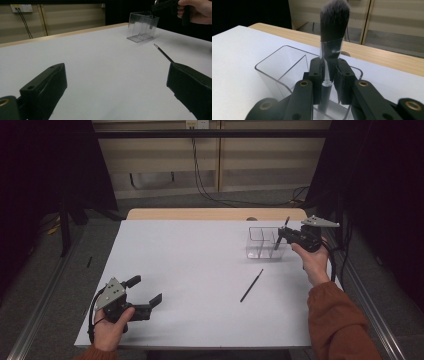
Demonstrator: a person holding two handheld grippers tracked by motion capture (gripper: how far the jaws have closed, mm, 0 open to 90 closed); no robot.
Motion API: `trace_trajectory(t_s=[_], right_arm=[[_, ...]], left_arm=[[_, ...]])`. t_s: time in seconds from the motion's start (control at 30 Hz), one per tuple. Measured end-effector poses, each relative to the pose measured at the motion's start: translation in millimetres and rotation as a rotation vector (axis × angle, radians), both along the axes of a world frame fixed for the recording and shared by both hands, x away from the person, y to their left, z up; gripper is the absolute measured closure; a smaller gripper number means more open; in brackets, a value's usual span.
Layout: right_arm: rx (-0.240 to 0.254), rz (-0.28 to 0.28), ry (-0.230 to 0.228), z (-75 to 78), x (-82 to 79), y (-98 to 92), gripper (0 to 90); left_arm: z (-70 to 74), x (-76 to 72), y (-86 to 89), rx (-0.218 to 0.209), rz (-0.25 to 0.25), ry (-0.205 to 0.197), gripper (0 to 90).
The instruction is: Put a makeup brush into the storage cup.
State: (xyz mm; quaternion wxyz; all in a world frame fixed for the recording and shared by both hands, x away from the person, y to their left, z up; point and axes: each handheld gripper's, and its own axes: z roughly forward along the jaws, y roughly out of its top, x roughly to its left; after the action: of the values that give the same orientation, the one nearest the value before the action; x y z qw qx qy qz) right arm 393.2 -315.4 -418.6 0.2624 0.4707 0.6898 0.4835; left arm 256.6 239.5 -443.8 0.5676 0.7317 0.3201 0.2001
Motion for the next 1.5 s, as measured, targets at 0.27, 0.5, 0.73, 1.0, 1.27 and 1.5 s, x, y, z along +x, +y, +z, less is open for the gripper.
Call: trace_trajectory(t_s=[0.27, 0.5, 0.73, 1.0, 1.27, 1.5], right_arm=[[0.005, -0.003, 0.006, -2.8, -0.6, -1.7, 73.6], [0.006, -0.001, 0.000, -3.4, -1.2, -2.2, 60.5], [0.013, 0.000, -0.012, -1.6, -3.1, -1.6, 37.6], [0.008, -0.040, -0.040, -1.5, -7.7, -0.8, 13.4], [0.032, -0.027, -0.033, -4.5, -14.8, -0.6, 3.3], [0.055, -0.013, -0.041, -4.5, -23.1, -1.2, 0.0]], left_arm=[[-0.4, -0.2, -0.5, 0.000, 0.002, 0.002, 3.0], [-0.5, -0.1, -1.0, 0.013, -0.003, 0.000, 3.0], [-0.6, -0.1, -1.2, 0.013, -0.004, 0.000, 2.9], [-0.5, 0.0, -0.7, 0.013, 0.003, 0.000, 3.0], [-0.3, 0.0, -0.5, 0.009, 0.001, 0.000, 3.0], [-0.1, 0.0, -0.7, 0.014, 0.005, -0.001, 3.0]])
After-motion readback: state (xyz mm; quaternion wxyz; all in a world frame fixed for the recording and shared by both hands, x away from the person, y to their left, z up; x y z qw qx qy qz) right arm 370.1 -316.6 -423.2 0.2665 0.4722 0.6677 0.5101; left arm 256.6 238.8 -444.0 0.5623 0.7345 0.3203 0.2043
